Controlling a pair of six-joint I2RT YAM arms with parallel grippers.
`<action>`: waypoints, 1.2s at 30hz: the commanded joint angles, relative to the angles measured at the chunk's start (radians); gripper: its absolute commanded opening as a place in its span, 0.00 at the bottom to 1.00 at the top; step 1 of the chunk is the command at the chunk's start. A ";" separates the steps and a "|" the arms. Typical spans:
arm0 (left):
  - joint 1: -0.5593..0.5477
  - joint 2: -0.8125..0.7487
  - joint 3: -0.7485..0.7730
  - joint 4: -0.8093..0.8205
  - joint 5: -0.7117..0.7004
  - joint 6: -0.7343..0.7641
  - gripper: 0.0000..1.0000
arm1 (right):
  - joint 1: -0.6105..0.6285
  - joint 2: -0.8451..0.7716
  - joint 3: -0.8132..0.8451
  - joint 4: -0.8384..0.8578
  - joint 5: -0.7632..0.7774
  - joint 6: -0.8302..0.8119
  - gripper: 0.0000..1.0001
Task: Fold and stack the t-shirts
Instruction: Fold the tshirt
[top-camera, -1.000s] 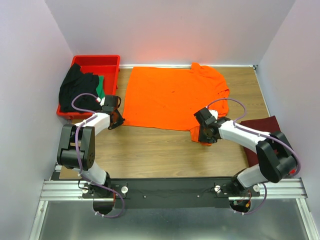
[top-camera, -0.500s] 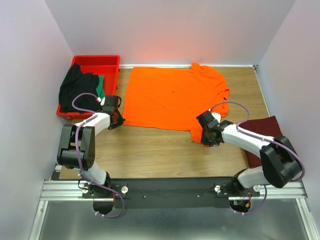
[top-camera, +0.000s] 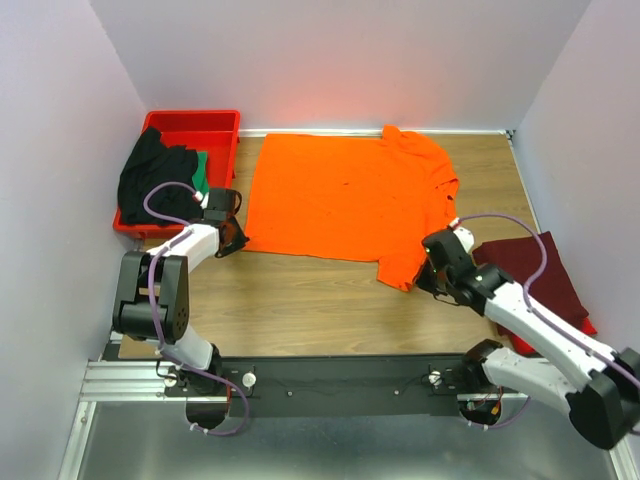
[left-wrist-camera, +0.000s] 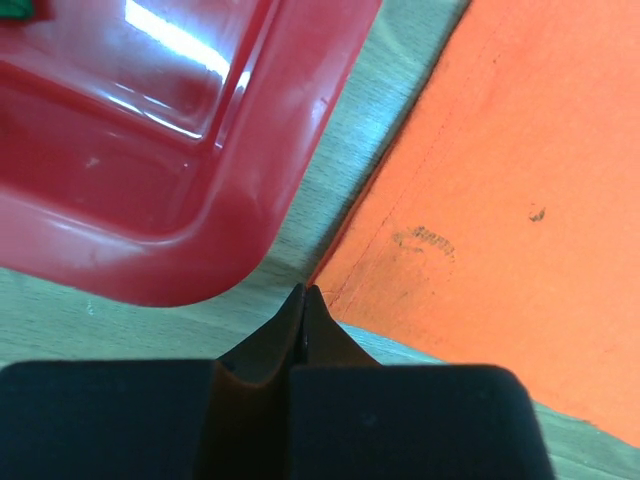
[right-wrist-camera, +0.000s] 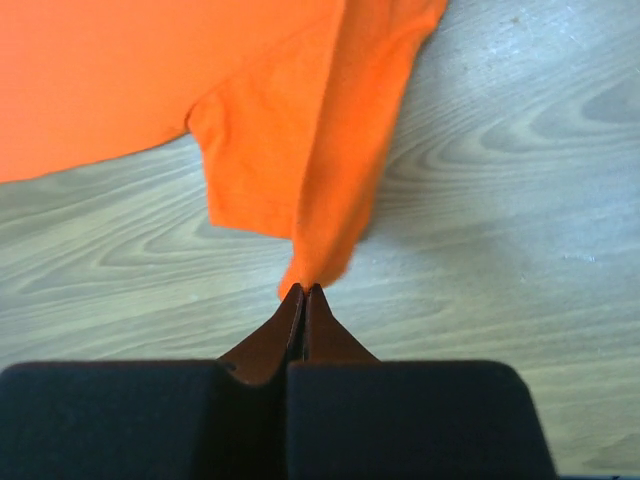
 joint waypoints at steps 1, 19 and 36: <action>0.006 -0.047 0.031 -0.019 0.013 0.033 0.00 | 0.007 -0.116 -0.034 -0.081 -0.003 0.109 0.00; 0.023 -0.169 -0.044 -0.048 0.008 0.050 0.00 | 0.007 -0.463 -0.131 -0.256 -0.021 0.286 0.01; 0.041 0.026 0.193 -0.035 0.082 0.025 0.00 | -0.025 0.175 0.208 -0.071 0.211 0.070 0.00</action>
